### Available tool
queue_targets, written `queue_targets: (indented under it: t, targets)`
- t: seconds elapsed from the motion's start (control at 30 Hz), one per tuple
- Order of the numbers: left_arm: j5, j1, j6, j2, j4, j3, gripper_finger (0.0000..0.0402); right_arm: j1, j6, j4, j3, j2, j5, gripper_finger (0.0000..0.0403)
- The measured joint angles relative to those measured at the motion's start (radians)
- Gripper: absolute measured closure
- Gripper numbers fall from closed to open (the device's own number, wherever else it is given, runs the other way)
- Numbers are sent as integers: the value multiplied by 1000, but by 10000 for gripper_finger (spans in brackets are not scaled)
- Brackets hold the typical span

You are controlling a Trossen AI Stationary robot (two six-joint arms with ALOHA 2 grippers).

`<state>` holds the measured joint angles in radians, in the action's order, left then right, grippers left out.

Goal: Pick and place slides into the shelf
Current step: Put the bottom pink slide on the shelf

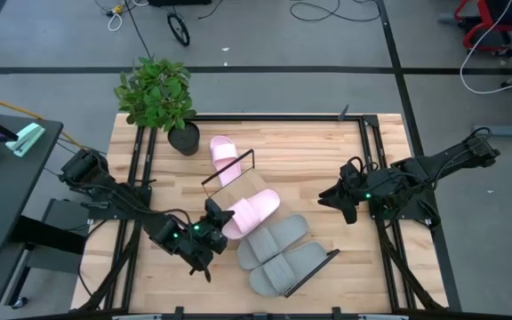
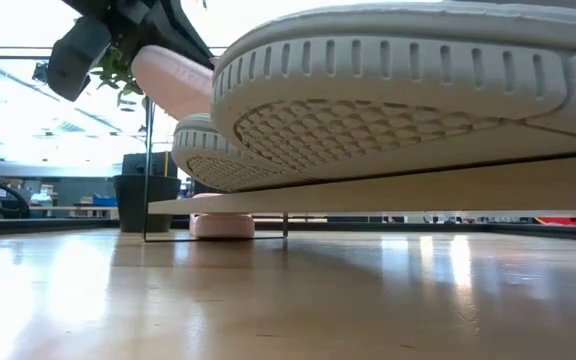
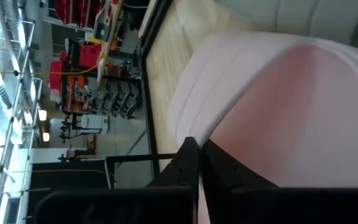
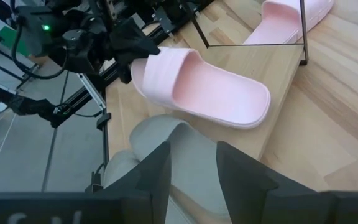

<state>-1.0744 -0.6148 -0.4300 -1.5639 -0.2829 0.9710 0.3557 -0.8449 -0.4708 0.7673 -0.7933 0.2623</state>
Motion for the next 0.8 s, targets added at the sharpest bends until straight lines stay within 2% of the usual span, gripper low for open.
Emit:
queue_targets:
  t: [0.17,0.37,0.43,0.63,0.8]
  targets:
    - [-55,-11,-30,9,-14,50,396,0,-11,5,0,0,0,270]
    - [-64,-11,-83,44,-30,184,397,0,0,12,0,0,0,270]
    - [-69,-13,-69,69,-53,227,397,0,73,36,0,0,-1,270]
    - [-66,-14,-26,139,-70,331,397,0,436,87,14,0,-40,266]
    - [-22,-18,67,168,-74,407,397,0,614,86,69,1,6,254]
